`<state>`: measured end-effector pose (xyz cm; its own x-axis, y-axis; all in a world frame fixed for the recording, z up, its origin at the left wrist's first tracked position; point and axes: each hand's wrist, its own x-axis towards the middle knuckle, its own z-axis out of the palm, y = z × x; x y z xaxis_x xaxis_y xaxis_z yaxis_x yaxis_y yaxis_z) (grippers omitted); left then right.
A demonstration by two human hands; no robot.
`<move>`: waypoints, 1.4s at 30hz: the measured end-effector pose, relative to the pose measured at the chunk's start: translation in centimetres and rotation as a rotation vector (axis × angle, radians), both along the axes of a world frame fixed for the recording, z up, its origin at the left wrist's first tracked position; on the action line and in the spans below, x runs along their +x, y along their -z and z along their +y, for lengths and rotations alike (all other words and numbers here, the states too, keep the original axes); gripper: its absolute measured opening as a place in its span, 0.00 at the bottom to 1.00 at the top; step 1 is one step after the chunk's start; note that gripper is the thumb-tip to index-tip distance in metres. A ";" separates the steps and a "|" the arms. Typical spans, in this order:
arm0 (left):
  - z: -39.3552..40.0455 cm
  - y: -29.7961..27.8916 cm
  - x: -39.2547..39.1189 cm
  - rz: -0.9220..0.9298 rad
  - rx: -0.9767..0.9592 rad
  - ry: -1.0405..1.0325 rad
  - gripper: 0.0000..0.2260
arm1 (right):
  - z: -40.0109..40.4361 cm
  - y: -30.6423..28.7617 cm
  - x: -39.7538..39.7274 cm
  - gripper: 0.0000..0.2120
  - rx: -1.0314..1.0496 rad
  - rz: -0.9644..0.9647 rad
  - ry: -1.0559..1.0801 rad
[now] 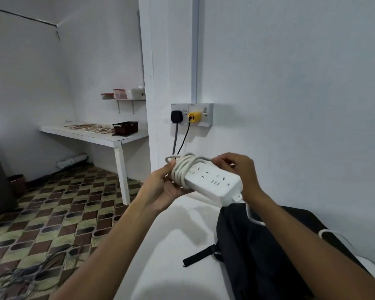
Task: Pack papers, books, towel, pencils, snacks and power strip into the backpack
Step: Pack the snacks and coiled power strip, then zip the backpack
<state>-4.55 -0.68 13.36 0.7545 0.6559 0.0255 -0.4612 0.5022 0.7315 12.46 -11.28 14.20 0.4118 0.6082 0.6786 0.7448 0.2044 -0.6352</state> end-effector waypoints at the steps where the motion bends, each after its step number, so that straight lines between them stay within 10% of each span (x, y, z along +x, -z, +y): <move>1: -0.3 -0.2 0.2 -0.038 -0.045 -0.041 0.15 | -0.2 0.7 -0.6 0.13 -0.012 0.044 -0.017; 16: -2.7 0.0 4.5 0.059 0.197 -0.705 0.13 | -0.2 4.9 -4.4 0.16 -0.430 0.163 -0.062; 24: -1.9 -0.4 4.9 0.110 0.887 -0.913 0.15 | -2.8 2.9 -5.4 0.13 -0.513 0.059 0.019; 32: -0.2 -1.2 3.0 0.291 1.107 -0.477 0.10 | -5.2 -2.0 -2.8 0.04 -0.214 -0.398 0.093; 42: -1.4 -1.8 1.8 0.151 0.420 0.019 0.19 | -4.3 -2.3 1.4 0.03 -0.054 0.104 -0.321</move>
<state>-2.76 -2.11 15.19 0.7817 0.5984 0.1756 -0.3272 0.1539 0.9323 13.82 -15.61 16.54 0.2587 0.7519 0.6063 0.5788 0.3819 -0.7206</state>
